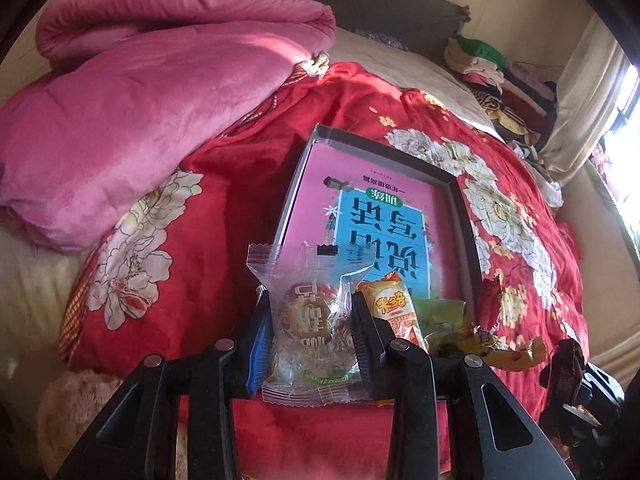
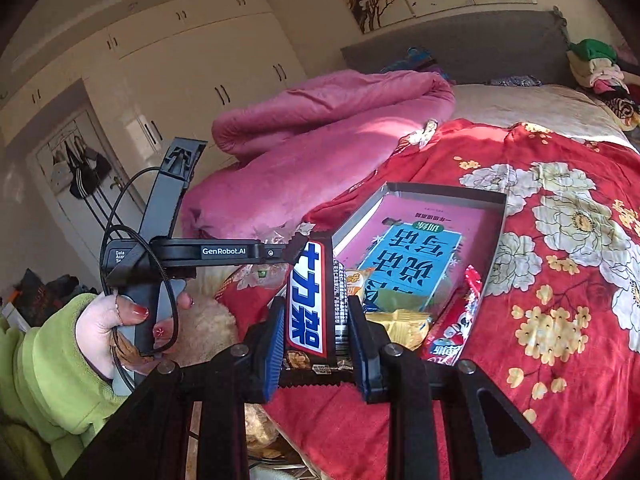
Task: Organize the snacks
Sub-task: 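Grasp and lift the pastry packet with the left tool while the right tool lifts the chocolate bar, then lower the pastry packet into the tray with the left tool while the right tool lowers the chocolate bar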
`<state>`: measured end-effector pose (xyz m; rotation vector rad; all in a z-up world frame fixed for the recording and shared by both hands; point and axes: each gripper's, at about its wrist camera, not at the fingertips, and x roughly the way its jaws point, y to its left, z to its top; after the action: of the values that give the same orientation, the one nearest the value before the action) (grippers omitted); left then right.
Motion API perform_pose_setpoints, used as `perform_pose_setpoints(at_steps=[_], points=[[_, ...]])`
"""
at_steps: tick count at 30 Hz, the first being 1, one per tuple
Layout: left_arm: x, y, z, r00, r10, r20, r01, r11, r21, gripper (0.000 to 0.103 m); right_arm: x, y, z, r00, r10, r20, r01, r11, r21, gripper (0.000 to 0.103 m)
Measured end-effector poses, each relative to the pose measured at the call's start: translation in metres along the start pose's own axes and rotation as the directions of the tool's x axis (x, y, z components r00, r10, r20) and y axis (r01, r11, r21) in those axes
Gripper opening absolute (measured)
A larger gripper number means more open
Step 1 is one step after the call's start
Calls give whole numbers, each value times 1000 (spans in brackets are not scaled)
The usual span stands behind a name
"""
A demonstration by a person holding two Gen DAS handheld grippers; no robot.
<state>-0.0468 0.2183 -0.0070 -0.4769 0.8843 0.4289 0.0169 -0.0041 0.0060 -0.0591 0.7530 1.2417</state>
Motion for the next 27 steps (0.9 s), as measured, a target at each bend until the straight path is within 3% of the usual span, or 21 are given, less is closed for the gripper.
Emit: perform_pose_setpoints(at_steps=[12,27], points=[[25,-6,-13,998,-18,-55,22,998,60,38,41,-12,-7,988,-131,-83,127,990,-53,29],[31,-6,-13,997,-45,-64,49,996,68,38,79,-25,-9,965,-222,-137,213,974,-81,30]])
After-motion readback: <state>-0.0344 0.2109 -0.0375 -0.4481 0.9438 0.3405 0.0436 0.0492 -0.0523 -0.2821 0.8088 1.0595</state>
